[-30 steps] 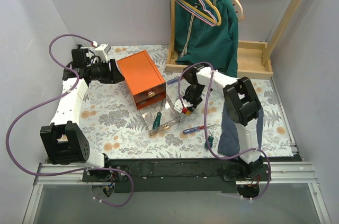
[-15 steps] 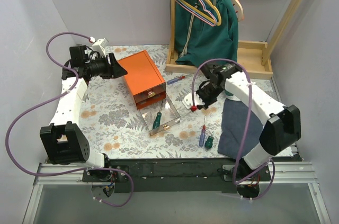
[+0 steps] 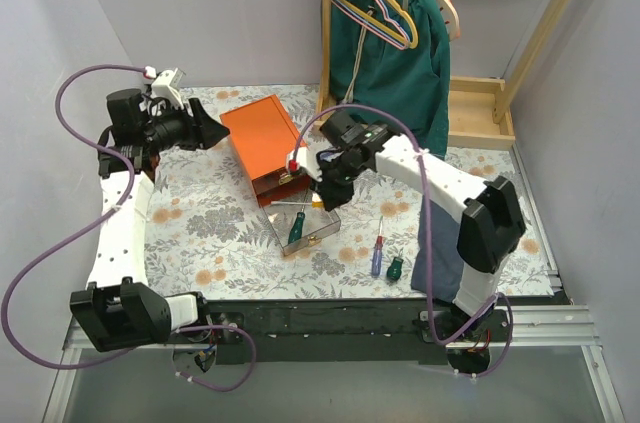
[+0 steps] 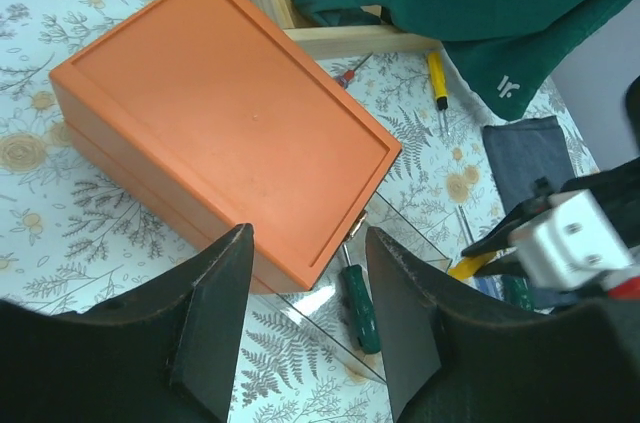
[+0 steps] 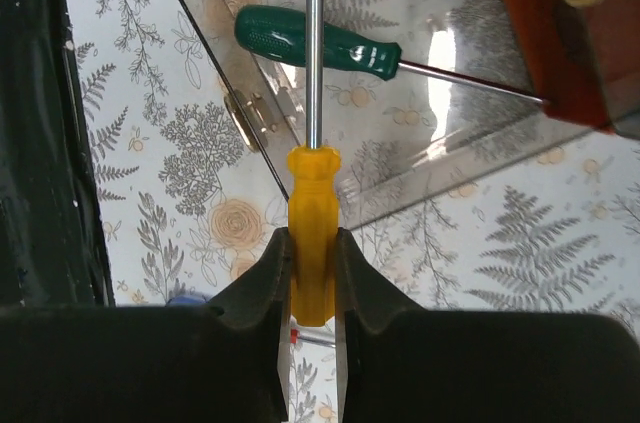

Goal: Sort the tools into containers

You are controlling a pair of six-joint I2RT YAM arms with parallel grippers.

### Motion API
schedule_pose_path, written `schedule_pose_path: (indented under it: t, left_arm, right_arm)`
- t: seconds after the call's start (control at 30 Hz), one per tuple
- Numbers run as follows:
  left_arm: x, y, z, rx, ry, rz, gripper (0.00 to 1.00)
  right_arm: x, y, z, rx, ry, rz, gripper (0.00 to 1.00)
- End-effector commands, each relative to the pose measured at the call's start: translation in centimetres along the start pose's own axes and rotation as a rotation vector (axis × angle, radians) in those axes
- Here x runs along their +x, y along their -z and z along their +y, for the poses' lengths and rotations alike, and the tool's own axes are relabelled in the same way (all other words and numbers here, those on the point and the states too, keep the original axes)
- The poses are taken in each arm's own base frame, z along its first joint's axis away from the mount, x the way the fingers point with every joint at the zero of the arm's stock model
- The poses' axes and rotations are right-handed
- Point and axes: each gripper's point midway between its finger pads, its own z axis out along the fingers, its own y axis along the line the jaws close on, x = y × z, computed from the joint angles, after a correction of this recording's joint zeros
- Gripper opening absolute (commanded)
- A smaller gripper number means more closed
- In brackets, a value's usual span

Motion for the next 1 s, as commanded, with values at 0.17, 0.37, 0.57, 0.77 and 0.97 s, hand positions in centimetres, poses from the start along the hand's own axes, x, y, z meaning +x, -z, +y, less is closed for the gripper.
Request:
schedule_pose_path:
  t: [0.17,0.37,0.57,0.77,0.97]
  left_arm:
    - [-0.1,3.5,0.3,-0.058,0.019,-0.07,0.49]
    - [-0.4,4.5,0.5,-0.073,0.038,-0.095,0.49]
    - [-0.6,4.9,0.5,-0.075,0.051,-0.107,0.49]
    - [-0.6,5.1,0.6,-0.076,0.061,-0.109,0.5]
    - [0.0,4.5,0.8,-0.05,0.089,-0.101,0.5]
  right_arm:
    - [-0.7,-4.0,-0.9,0.064,-0.142,0.105,0.01]
    - [0.7,-5.1,-0.9,0.089,-0.266,0.135,0.01]
    - [0.5,-5.9,-1.5,0.097,-0.327,0.112,0.14]
    - [-2.2,-3.6,-0.7,0.027,-0.176,0.033,0.56]
    - [3.2,0.7,2.2,-0.077,0.06,0.076,0.55]
